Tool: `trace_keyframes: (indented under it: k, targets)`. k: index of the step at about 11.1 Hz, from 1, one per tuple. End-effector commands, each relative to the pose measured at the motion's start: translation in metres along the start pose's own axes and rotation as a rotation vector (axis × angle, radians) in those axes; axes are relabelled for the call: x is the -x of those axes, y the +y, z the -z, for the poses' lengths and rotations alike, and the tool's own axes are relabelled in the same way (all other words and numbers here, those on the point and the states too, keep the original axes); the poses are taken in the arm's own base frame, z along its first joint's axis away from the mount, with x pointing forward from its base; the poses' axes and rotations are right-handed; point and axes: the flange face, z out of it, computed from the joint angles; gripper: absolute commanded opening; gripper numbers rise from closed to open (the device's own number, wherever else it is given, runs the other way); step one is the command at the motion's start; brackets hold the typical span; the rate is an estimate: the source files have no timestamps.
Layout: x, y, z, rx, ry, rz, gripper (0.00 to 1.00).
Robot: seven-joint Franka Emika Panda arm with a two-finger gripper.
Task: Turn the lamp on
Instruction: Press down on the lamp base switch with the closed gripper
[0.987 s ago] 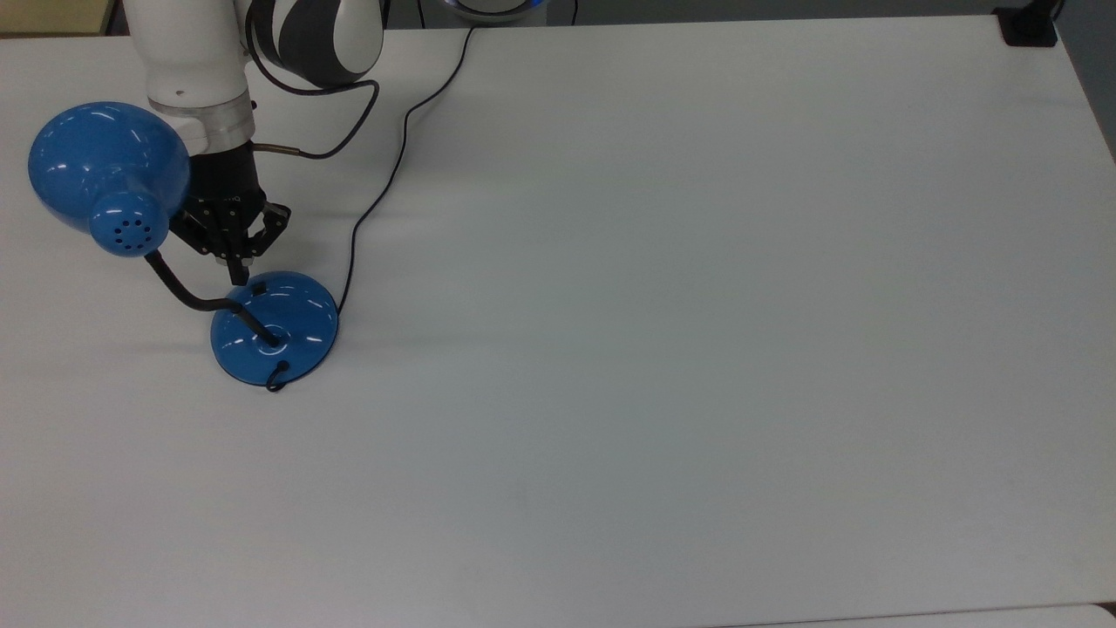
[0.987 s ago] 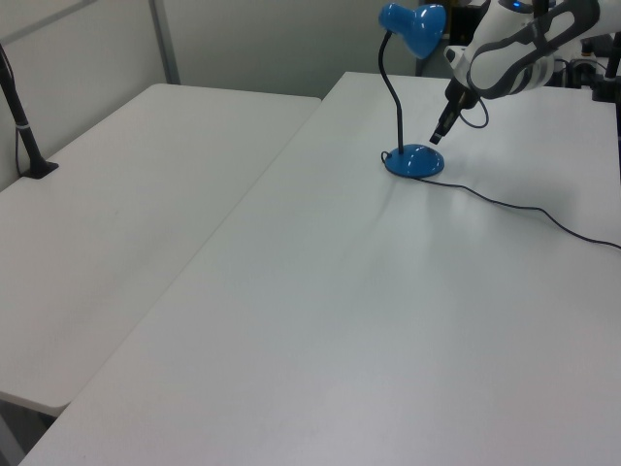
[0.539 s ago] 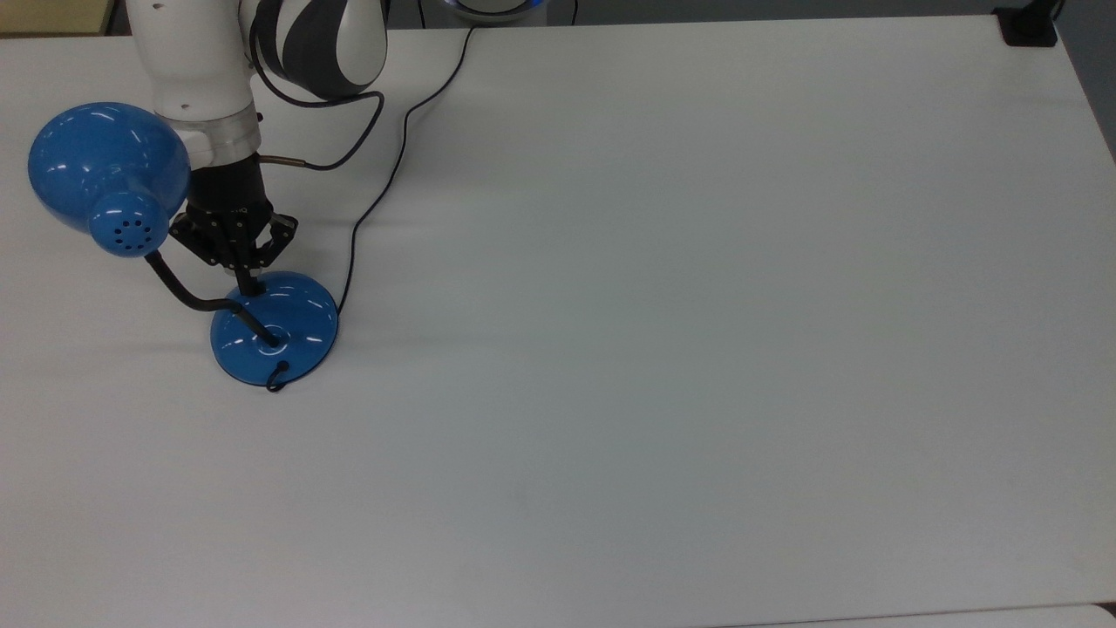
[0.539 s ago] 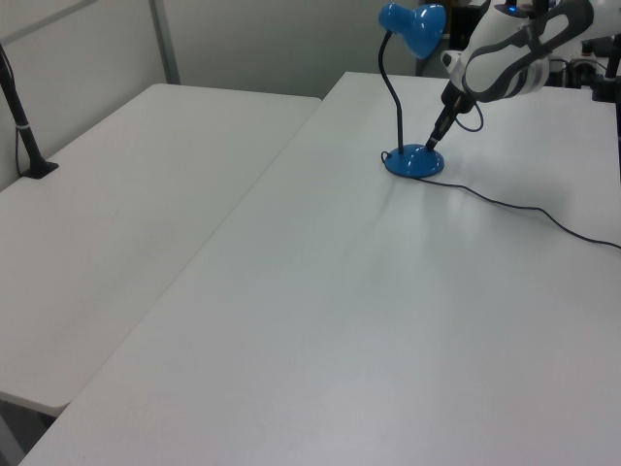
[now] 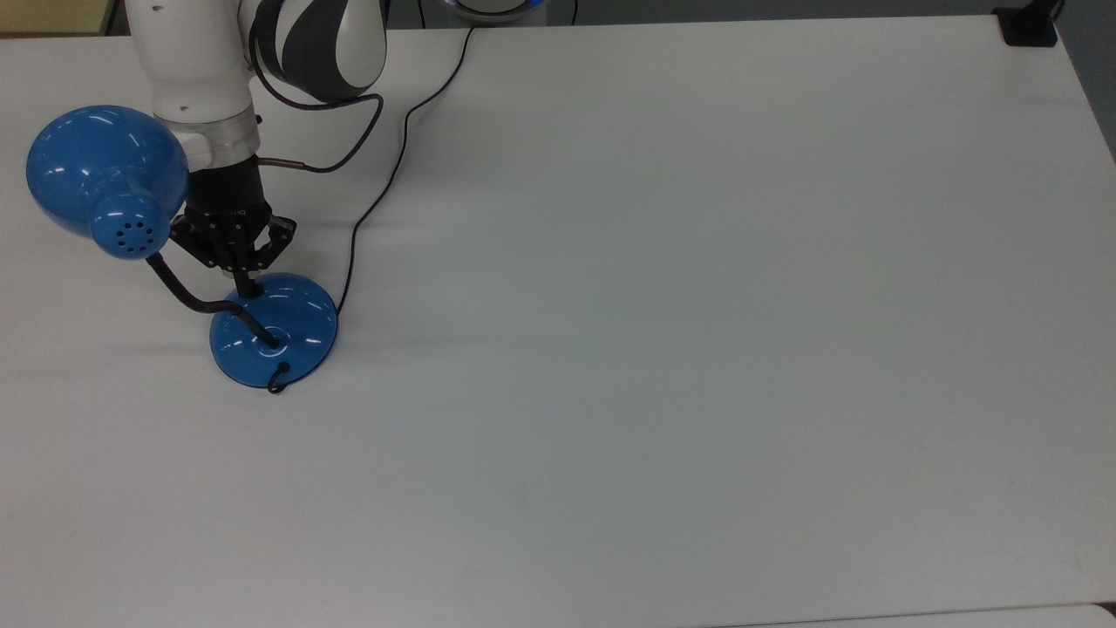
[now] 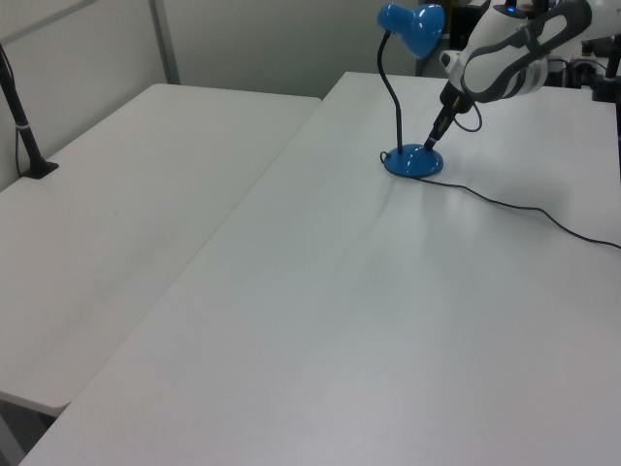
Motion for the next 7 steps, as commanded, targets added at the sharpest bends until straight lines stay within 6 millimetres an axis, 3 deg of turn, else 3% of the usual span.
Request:
trace_keyframes:
  k: [1,4,7]
  targets:
    - [-0.003,-0.007,-0.01,-0.003,0.016,-0.015,0.0]
    - [-0.009,-0.017,-0.003,-0.013,0.028,-0.002,0.0]
    - [-0.01,-0.026,0.024,-0.102,-0.075,0.021,0.0]
